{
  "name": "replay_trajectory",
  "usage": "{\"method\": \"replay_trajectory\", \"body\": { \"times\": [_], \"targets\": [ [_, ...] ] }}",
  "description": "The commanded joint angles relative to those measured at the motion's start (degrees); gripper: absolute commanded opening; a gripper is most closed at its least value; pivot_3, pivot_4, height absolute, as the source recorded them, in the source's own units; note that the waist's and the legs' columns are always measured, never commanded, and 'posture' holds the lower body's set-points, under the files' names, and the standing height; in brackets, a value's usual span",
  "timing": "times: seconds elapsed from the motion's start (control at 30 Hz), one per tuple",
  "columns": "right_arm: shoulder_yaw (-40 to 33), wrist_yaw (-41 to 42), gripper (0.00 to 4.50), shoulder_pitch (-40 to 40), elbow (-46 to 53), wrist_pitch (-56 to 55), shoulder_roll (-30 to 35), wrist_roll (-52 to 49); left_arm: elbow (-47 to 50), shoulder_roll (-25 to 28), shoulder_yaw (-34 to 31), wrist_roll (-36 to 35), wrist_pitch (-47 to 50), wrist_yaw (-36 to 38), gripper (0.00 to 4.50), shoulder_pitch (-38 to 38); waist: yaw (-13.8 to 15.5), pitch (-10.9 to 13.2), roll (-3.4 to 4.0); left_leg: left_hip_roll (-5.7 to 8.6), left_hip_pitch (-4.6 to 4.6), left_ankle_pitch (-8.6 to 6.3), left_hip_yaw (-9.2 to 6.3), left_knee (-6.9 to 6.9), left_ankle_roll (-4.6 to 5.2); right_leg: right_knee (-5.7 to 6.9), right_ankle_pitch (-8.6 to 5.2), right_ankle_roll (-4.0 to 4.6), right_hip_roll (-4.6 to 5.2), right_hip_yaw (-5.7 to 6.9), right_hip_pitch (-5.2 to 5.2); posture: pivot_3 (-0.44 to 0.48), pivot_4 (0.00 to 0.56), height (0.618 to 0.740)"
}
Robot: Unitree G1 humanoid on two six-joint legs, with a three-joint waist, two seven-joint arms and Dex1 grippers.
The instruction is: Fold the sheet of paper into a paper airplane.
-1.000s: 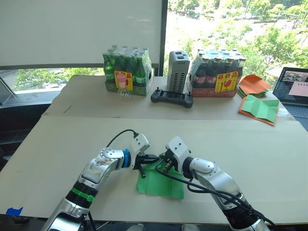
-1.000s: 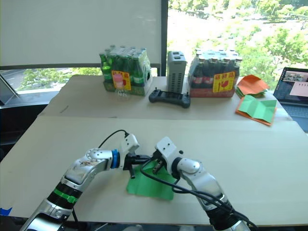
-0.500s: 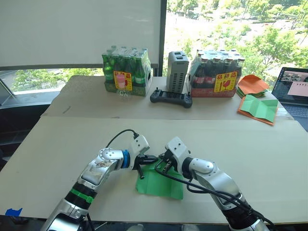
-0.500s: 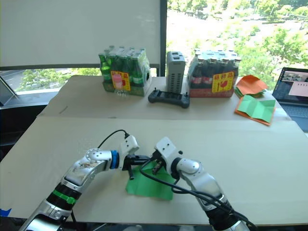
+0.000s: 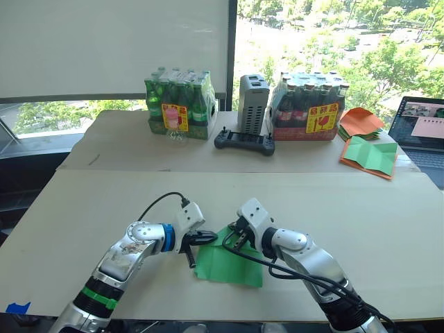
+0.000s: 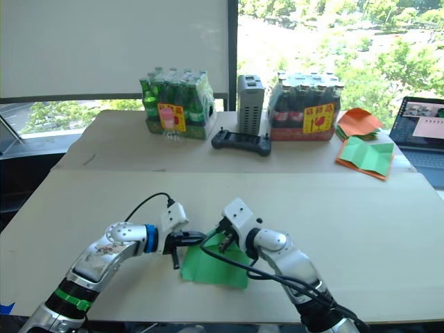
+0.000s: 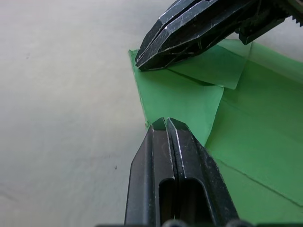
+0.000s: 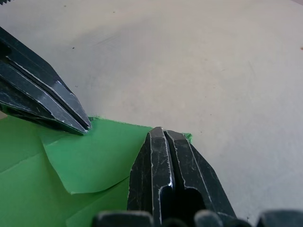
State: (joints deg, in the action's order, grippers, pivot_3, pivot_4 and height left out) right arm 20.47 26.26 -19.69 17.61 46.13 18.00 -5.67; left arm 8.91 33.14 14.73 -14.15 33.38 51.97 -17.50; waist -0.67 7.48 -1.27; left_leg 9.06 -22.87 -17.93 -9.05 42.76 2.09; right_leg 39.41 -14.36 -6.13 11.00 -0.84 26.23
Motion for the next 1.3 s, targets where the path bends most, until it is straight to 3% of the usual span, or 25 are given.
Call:
{"method": "replay_trajectory", "body": {
  "times": [0.03,0.43,0.8,1.03,1.3],
  "targets": [
    [0.6,0.5,0.0,0.2,0.6,1.0,0.1,0.1,-0.6,3.4,0.3,0.9,3.4,0.2,0.04,4.8,-0.2,0.0,0.03,-0.02,0.01,0.0,0.01,-0.01,0.0,0.0,0.0,0.0,-0.02,-0.01,0.0,0.0,0.15,0.675],
    [0.8,1.0,0.0,-0.1,0.4,0.9,0.1,0.1,3.7,7.3,-3.6,-1.2,4.5,-0.6,0.04,9.3,-0.2,-0.1,0.14,-0.02,0.07,-0.01,0.03,-0.08,0.0,0.0,-0.01,0.02,-0.04,-0.05,0.0,0.0,0.15,0.675],
    [-3.3,1.4,0.0,-2.4,5.1,2.2,-1.0,-2.6,8.5,7.1,-11.0,-8.7,5.9,0.7,0.04,3.3,-0.1,0.1,0.16,-0.02,-0.12,0.01,0.04,-0.05,-0.02,0.02,-0.01,0.03,-0.06,-0.06,0.17,0.0,0.15,0.675],
    [-11.3,1.6,0.0,-5.4,12.2,10.3,-1.1,-9.3,6.5,3.7,-5.4,-7.9,3.8,2.5,0.04,-0.4,0.2,0.1,0.15,0.03,-0.45,0.02,0.0,0.04,-0.03,0.08,0.0,0.03,0.02,-0.02,0.43,0.0,0.15,0.675],
    [-17.9,9.8,0.0,2.4,19.1,11.0,10.7,-16.7,-0.6,0.1,0.9,-2.7,-1.6,3.3,0.04,-3.0,0.8,0.1,0.13,0.04,-0.53,0.01,0.01,0.04,-0.01,-0.05,0.0,0.03,0.04,0.01,0.43,0.0,0.15,0.675]
  ]
}}
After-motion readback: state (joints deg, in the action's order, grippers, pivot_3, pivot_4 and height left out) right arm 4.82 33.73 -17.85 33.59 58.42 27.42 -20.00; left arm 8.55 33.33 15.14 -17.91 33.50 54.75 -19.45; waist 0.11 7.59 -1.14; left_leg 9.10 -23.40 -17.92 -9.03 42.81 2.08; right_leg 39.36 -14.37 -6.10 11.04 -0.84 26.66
